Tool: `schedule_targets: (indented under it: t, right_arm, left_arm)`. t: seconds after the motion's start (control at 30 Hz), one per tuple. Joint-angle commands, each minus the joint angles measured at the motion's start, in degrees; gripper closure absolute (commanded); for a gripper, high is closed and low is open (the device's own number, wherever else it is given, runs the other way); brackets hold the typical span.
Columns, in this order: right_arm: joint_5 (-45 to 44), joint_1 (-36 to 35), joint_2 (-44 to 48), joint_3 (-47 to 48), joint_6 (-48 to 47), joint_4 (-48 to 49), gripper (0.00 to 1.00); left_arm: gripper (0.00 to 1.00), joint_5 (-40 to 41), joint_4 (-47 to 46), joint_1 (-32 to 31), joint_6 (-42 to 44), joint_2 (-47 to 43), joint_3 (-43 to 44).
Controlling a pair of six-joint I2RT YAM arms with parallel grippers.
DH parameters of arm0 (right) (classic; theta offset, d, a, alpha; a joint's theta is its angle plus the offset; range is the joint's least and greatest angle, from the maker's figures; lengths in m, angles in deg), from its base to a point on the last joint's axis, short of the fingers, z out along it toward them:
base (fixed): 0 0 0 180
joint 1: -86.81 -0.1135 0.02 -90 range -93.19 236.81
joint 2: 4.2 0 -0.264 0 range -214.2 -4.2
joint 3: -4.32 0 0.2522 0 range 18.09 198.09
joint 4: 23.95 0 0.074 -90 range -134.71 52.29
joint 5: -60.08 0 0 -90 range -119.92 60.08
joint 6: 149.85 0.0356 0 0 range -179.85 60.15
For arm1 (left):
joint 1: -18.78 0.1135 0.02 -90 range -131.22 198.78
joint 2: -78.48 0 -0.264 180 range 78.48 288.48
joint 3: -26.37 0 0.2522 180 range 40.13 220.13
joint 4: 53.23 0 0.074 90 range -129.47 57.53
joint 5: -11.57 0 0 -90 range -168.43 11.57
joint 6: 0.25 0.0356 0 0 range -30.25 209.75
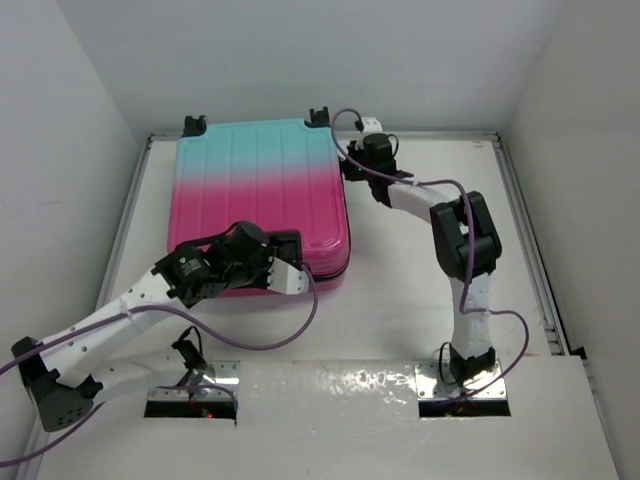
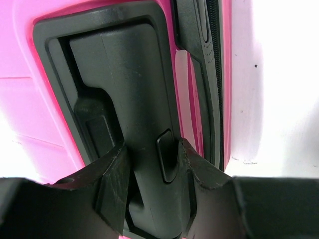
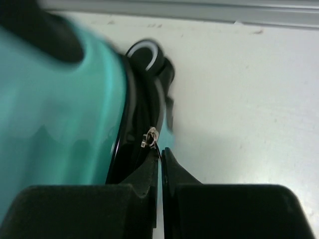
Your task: Pack the luggage
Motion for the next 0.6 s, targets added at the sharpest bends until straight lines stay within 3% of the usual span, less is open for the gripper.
schedule_targets:
  t: [0.0,0.23,0.33,0.37,0.4,0.43,0.47,0.5,0.57]
  right_arm:
    - [-5.2,0.0,-3.6,11.2,5.1,3.2,1.0]
    - [-4.7,-0.2,-19.0,29.0,11.3,0.0,1.0]
    - [-4.1,-2.0,-20.1,28.8,12.3,2.7,1.0]
    - [-3.9,-2.3,-19.3,26.8,12.3,4.1,1.0]
    - [-4.0,-2.4,-18.0,21.6,12.3,7.5,1.0]
    - [-4.2,-2.4,-14.9,18.6,13.3,9.5,1.0]
    - [-5.2,-2.5,-13.2,15.3,13.7,11.1,1.0]
    - [-5.6,-2.3,-11.8,10.3,13.9,13.7,1.0]
    - [-5.7,-2.4,-8.9,7.2,13.2,14.8,1.0]
  left_arm:
    - [1.0,-1.1,19.5,-0.3,3.6,-2.8,-3.2]
    - [1.0,-1.1,19.2,-0.3,3.1,-4.2,-4.8]
    - [1.0,3.7,12.1,-0.3,-1.4,-4.5,-4.8]
    - [0.95,5.1,10.4,-0.3,-2.7,-4.4,-4.5]
    - [0.65,6.2,8.2,-0.2,-5.6,-4.5,-3.1]
    - [0.46,7.1,5.9,-0.2,-7.5,-4.6,-1.5]
    - [0.12,6.7,1.4,-0.2,-9.1,-4.6,0.5]
    - [0.0,6.4,-1.1,-0.2,-13.3,-3.6,6.2]
    - [0.0,4.2,-6.3,0.9,-18.0,-0.8,13.8]
